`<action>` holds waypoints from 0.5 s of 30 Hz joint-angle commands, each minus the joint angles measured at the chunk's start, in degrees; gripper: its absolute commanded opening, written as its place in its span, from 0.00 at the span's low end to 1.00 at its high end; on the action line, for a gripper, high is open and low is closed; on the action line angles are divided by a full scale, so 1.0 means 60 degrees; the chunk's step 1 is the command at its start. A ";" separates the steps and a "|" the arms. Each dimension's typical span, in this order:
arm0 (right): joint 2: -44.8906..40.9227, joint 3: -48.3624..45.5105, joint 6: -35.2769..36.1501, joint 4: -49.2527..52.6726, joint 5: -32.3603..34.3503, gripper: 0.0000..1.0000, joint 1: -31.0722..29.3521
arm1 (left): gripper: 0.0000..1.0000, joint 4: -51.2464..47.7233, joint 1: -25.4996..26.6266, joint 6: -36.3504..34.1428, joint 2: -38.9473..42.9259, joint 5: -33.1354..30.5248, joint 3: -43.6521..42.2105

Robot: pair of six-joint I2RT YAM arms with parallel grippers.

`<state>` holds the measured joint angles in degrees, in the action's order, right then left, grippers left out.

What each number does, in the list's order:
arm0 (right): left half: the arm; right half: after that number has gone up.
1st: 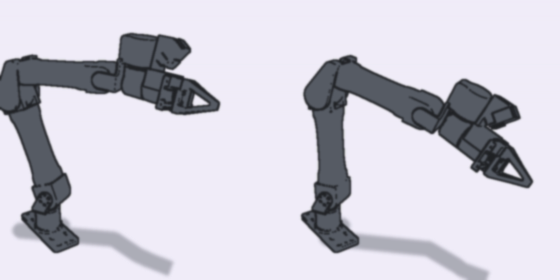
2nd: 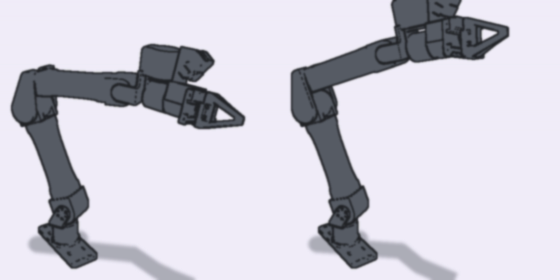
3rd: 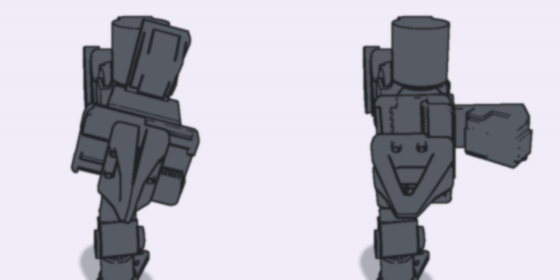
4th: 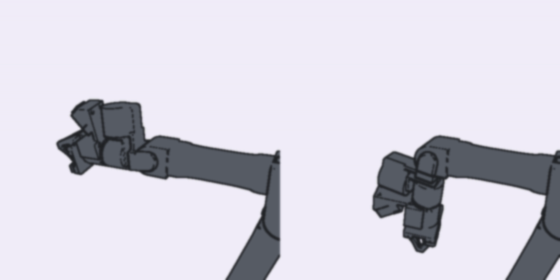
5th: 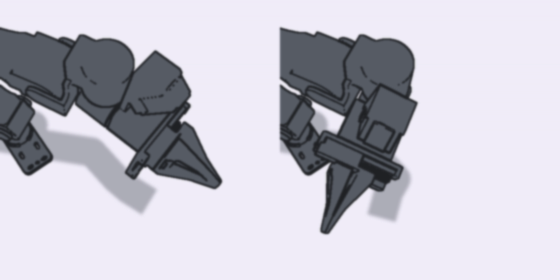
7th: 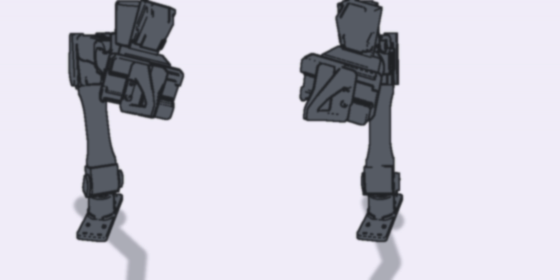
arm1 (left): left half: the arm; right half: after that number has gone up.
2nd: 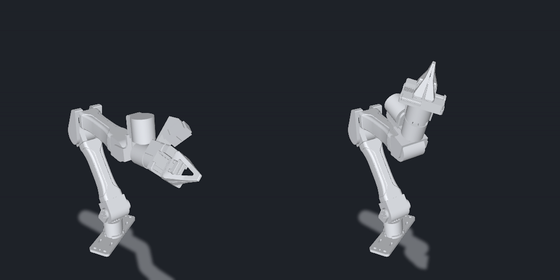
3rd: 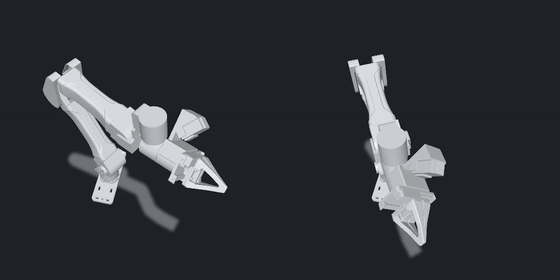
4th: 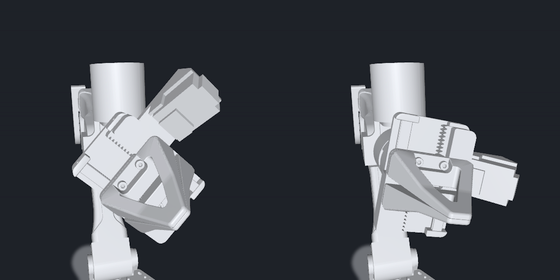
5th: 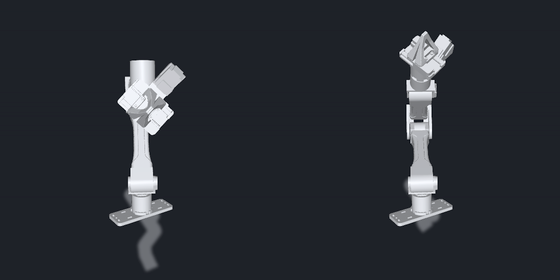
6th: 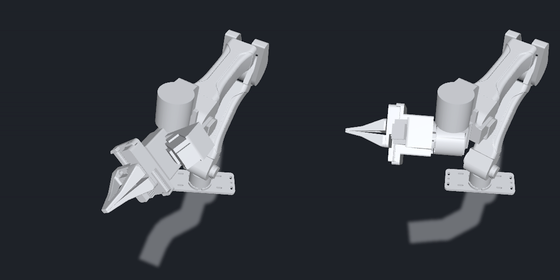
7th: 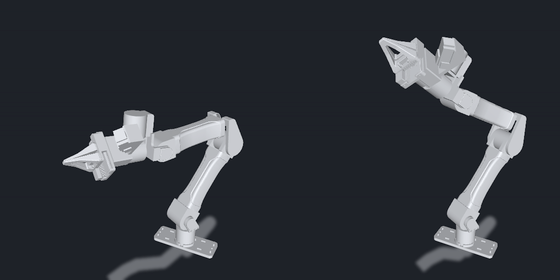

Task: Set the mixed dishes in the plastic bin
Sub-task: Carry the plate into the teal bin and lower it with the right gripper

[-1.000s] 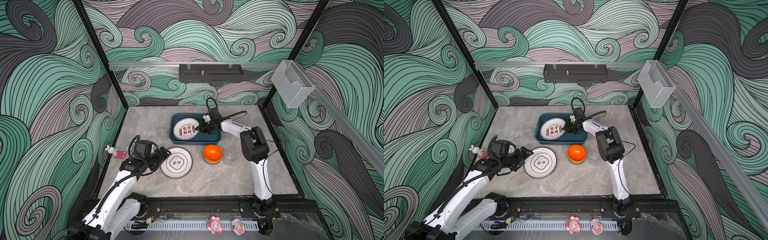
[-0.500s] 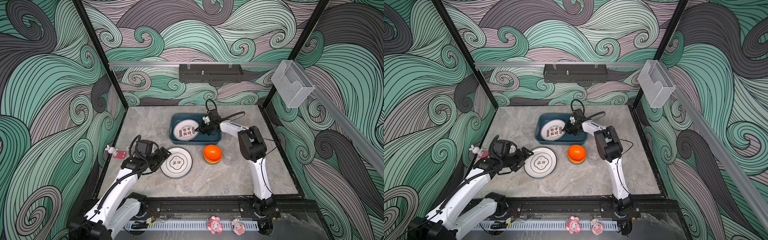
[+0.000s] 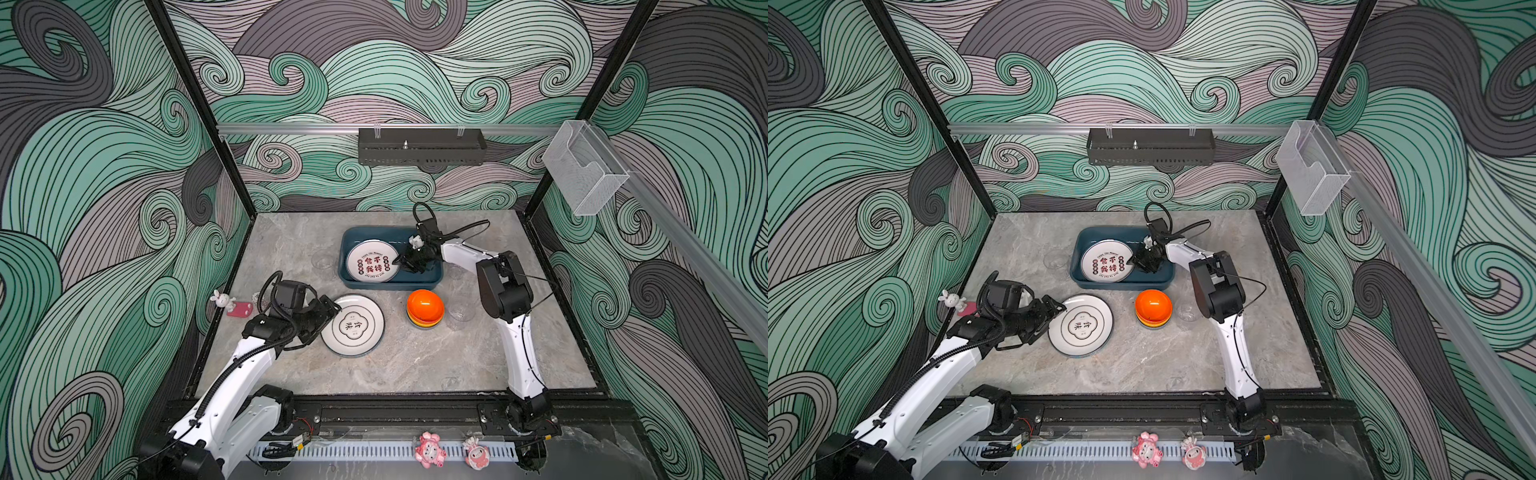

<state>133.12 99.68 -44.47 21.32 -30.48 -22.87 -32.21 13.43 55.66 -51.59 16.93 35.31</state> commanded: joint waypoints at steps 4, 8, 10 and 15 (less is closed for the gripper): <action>-0.0931 0.0090 0.0867 0.1694 0.1057 0.36 0.0164 | 0.84 -0.0536 -0.0159 -0.0325 0.0234 -0.0497 0.0004; -0.1736 -0.0334 0.1303 0.1974 0.1268 0.38 0.0143 | 0.84 -0.0836 -0.0173 -0.0361 0.0206 -0.0565 0.0015; -0.2215 -0.0630 0.1504 0.1985 0.1298 0.39 0.0130 | 0.84 -0.0958 -0.0182 -0.0391 0.0168 -0.0551 0.0025; -0.3568 -0.1397 0.2063 0.2196 0.1336 0.42 -0.0052 | 0.84 -0.1472 -0.0188 -0.0428 0.0073 -0.0663 0.0158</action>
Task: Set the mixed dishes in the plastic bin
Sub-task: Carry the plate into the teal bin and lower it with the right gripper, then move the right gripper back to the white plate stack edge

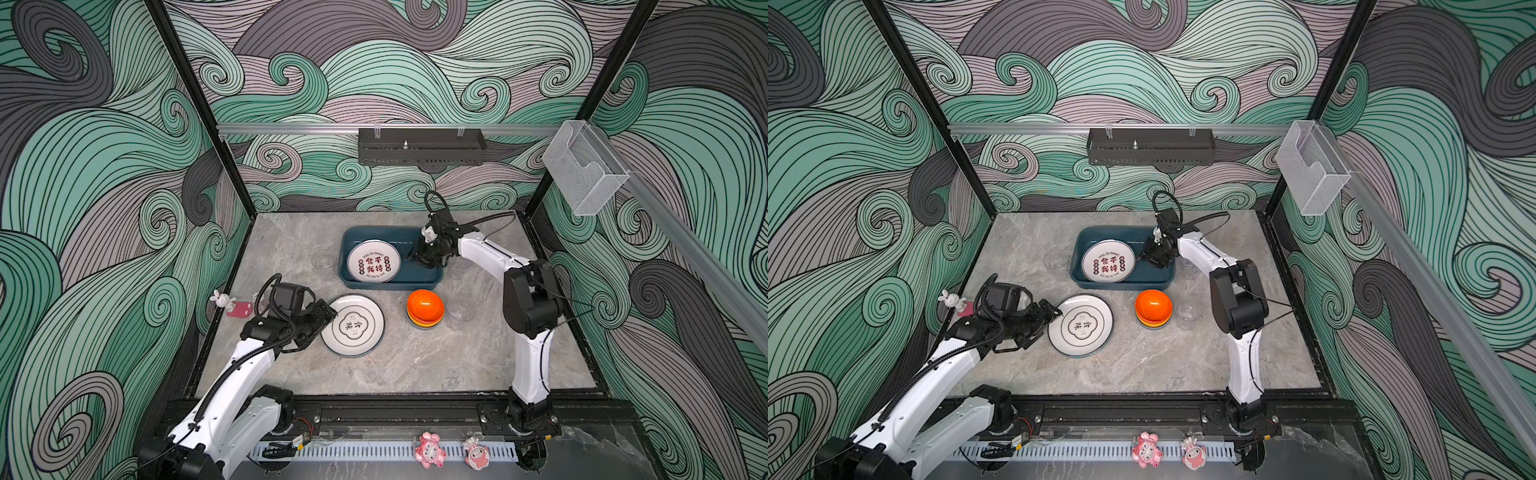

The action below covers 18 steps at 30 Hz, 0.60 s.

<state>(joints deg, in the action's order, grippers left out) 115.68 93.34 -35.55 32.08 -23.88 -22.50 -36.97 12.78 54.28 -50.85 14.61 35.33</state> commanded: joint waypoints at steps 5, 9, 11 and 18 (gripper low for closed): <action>-0.1803 -0.1012 0.1024 0.0669 0.0201 0.42 -0.0578 | 0.84 -0.1211 -0.0084 -0.0254 -0.0057 -0.0631 0.0257; -0.2437 -0.1578 0.1345 0.0775 0.0206 0.42 -0.1126 | 0.84 -0.1197 -0.0094 -0.0408 -0.0159 -0.0805 0.0250; -0.2582 -0.1766 0.1426 0.0815 0.0202 0.41 -0.1410 | 0.84 -0.1108 -0.0095 -0.0521 -0.0330 -0.0809 0.0245; -0.2405 -0.1827 0.1571 0.1193 0.0412 0.41 -0.2493 | 0.85 -0.0701 -0.0122 -0.0802 -0.1394 -0.0394 0.0103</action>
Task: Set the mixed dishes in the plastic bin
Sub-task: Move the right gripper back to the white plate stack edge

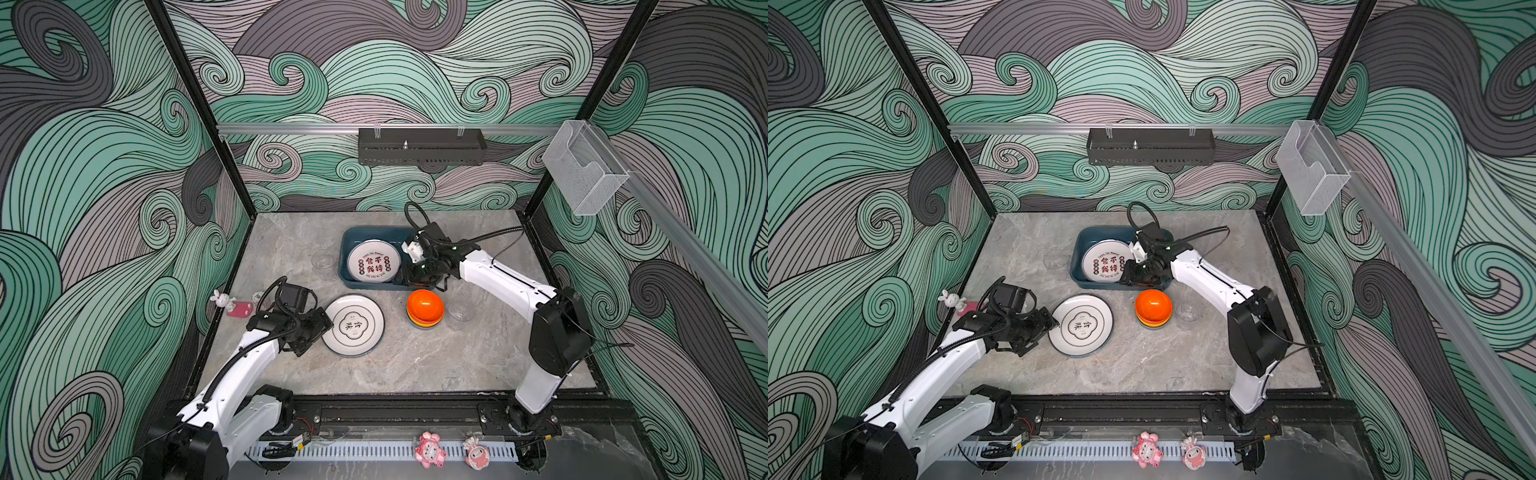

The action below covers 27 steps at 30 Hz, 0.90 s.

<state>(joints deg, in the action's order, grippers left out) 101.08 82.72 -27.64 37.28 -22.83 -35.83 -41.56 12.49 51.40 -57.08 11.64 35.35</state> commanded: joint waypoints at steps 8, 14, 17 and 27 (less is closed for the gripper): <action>0.0356 -0.0327 0.0095 0.0374 0.0482 0.42 -0.0702 | 0.84 0.1337 -0.0075 -0.0496 -0.1901 0.1391 -0.0068; 0.0610 -0.0325 0.0154 0.0423 0.0545 0.42 -0.0899 | 0.84 0.1719 -0.0075 -0.0526 -0.2147 0.1469 -0.0004; 0.0771 -0.0338 0.0190 0.0423 0.0645 0.43 -0.0956 | 0.84 0.1813 -0.0075 -0.0535 -0.2414 0.1652 -0.0044; 0.1447 0.0154 0.0279 0.0603 0.1071 0.41 -0.1262 | 0.72 0.2074 0.0025 -0.0721 -0.2434 0.2154 -0.0090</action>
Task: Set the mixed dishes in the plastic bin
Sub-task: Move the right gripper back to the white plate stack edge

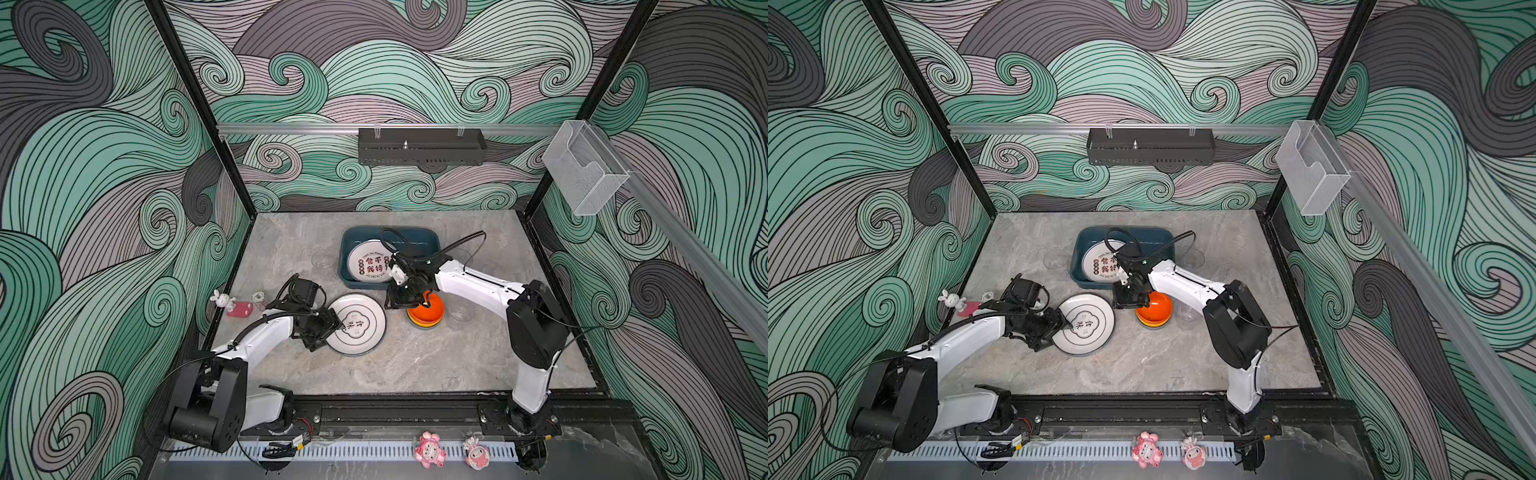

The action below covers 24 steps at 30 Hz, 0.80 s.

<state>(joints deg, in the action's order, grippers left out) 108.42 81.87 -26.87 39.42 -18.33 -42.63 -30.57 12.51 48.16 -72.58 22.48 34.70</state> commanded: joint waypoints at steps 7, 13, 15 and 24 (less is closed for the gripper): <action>0.0748 0.0776 0.0187 0.0494 0.0621 0.42 -0.0323 | 0.70 -0.0223 0.0023 -0.0236 0.0457 0.0084 0.0009; 0.1163 0.1161 0.0232 0.0689 0.0871 0.42 -0.0455 | 0.62 -0.0530 0.0000 -0.0289 0.0643 -0.0186 0.0062; 0.1304 0.1300 0.0245 0.0740 0.0917 0.42 -0.0482 | 0.61 -0.0559 -0.0006 -0.0321 0.0585 -0.0173 0.0097; 0.1738 0.1805 0.0297 0.0891 0.0902 0.41 -0.0596 | 0.62 -0.0524 -0.0031 -0.0395 0.0391 -0.0158 0.0146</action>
<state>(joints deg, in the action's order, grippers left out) 117.97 91.11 -25.69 43.33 -13.85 -45.80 -32.53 12.51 46.87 -69.67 22.11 34.59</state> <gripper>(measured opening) 0.411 0.613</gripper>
